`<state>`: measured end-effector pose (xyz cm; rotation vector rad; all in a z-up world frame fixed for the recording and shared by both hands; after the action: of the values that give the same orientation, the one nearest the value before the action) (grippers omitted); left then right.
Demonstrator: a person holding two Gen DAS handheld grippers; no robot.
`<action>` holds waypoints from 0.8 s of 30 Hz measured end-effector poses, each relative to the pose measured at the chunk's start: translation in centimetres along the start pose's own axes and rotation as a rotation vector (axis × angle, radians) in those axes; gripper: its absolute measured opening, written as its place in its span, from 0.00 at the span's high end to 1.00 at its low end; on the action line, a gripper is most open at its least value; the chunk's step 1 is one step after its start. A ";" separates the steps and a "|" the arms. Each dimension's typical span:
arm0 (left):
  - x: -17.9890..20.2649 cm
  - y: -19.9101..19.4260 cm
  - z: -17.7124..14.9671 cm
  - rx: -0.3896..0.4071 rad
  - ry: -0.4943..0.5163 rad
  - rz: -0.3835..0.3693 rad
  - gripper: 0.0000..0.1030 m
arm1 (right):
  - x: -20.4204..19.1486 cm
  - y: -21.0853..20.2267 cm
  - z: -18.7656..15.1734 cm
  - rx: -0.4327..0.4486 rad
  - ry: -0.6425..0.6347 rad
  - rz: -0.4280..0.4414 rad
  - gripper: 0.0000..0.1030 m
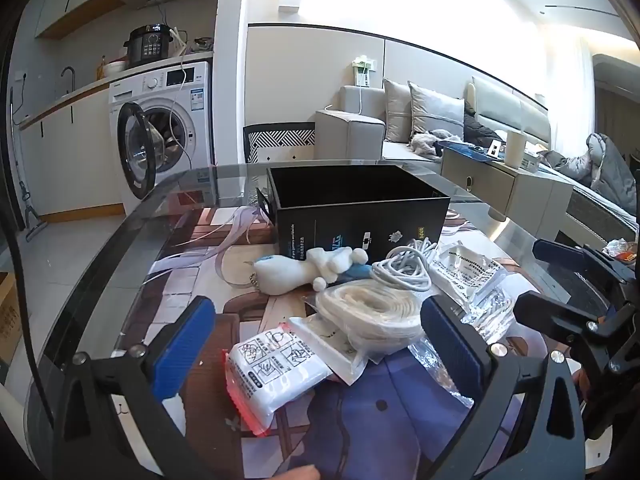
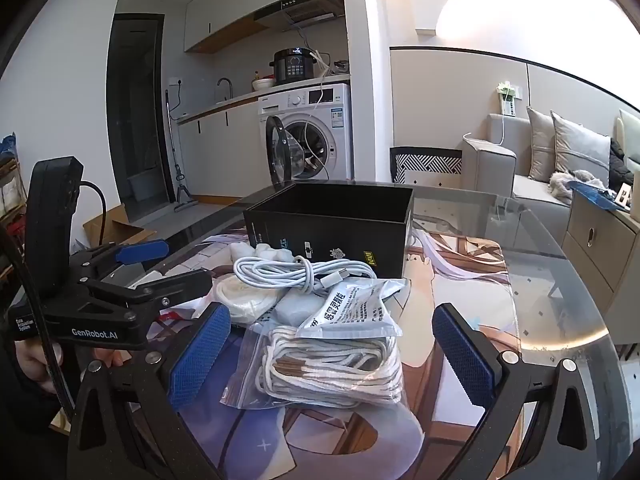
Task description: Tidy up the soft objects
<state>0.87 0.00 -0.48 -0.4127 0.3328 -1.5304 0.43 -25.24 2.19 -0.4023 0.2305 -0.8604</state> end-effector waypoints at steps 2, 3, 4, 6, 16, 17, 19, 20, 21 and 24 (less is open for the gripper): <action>0.1 -0.1 0.0 0.003 -0.011 -0.009 0.00 | -0.1 0.0 0.1 -0.014 0.004 0.001 0.00; 0.1 -0.1 -0.1 0.002 -0.015 -0.014 0.00 | -0.1 0.1 0.1 -0.022 0.006 0.002 0.00; -0.4 -0.1 -0.2 0.000 -0.039 -0.024 0.00 | -0.1 0.1 0.1 -0.024 0.003 0.002 0.00; -0.7 0.3 -0.2 -0.016 -0.050 -0.028 0.00 | 0.0 0.2 -0.1 -0.022 -0.002 -0.003 0.00; -0.5 0.3 -0.1 -0.020 -0.047 -0.025 0.00 | -0.1 0.2 -0.4 -0.029 -0.008 -0.007 0.00; -0.6 0.3 0.0 -0.020 -0.049 -0.025 0.00 | -0.2 0.2 -0.4 -0.030 -0.009 -0.007 0.00; -0.5 0.3 -0.1 -0.021 -0.047 -0.025 0.00 | -0.1 0.2 -0.4 -0.031 -0.010 -0.006 0.00; -0.5 0.3 -0.1 -0.021 -0.047 -0.025 0.00 | -0.1 0.2 -0.4 -0.030 -0.010 -0.007 0.00; -0.5 0.4 0.0 -0.021 -0.046 -0.025 0.00 | -0.1 0.2 -0.4 -0.031 -0.009 -0.007 0.00; -0.6 0.4 -0.1 -0.020 -0.047 -0.025 0.00 | -0.1 0.2 -0.4 -0.034 -0.010 -0.008 0.00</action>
<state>1.16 0.58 -0.73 -0.4699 0.3070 -1.5406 0.42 -25.14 1.73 -0.4392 0.2350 -0.8636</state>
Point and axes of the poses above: each gripper's, at about its wrist camera, not at the fingertips, and y roughly the way its jaws point, x to its right, z to its top, the point moved 1 cm from there along y, roughly the way its jaws point, and after that the axes turned 1 degree about x, right-handed, at the moved point
